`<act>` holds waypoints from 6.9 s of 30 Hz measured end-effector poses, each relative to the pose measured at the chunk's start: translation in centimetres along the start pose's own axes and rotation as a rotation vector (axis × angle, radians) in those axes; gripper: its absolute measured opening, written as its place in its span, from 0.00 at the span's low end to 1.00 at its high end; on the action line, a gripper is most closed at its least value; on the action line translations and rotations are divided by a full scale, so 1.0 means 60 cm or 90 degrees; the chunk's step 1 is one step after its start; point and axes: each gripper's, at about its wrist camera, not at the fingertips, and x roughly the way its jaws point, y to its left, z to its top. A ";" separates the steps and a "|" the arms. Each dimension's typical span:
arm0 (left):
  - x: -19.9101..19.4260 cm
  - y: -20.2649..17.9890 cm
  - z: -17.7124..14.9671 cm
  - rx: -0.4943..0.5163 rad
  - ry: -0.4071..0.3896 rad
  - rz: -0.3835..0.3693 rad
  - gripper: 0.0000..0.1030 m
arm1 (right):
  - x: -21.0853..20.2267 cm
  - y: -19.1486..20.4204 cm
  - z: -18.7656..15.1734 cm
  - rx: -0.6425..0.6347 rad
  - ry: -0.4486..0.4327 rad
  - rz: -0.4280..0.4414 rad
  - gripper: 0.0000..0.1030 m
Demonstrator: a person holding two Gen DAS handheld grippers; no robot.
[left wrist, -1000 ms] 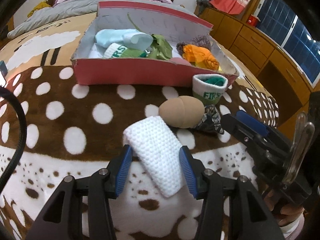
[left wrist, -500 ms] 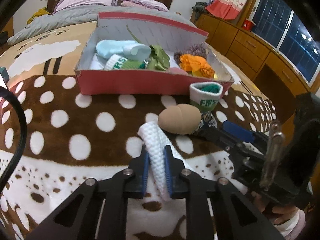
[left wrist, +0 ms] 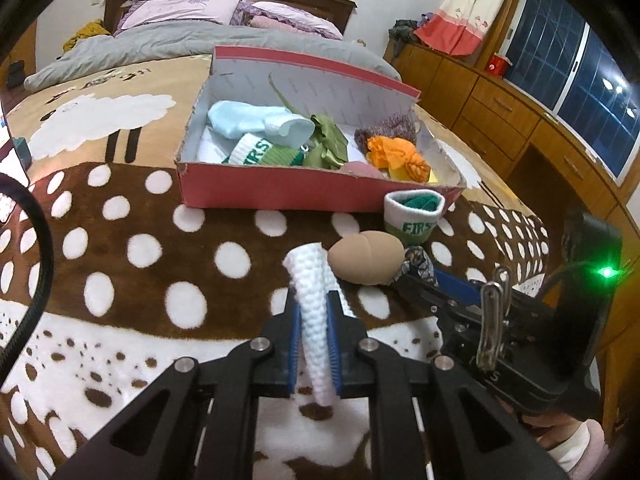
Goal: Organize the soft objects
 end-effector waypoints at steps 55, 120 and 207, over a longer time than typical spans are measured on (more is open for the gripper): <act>0.110 -0.048 0.210 0.074 -0.080 0.034 0.12 | -0.052 -0.039 0.152 -0.010 -0.101 -0.012 0.28; 0.039 -0.014 0.168 0.035 -0.099 0.002 0.51 | -0.054 -0.062 0.152 0.022 -0.136 -0.057 0.44; 0.061 -0.003 0.043 -0.014 0.004 0.035 0.42 | 0.027 -0.010 0.061 -0.022 -0.005 -0.067 0.26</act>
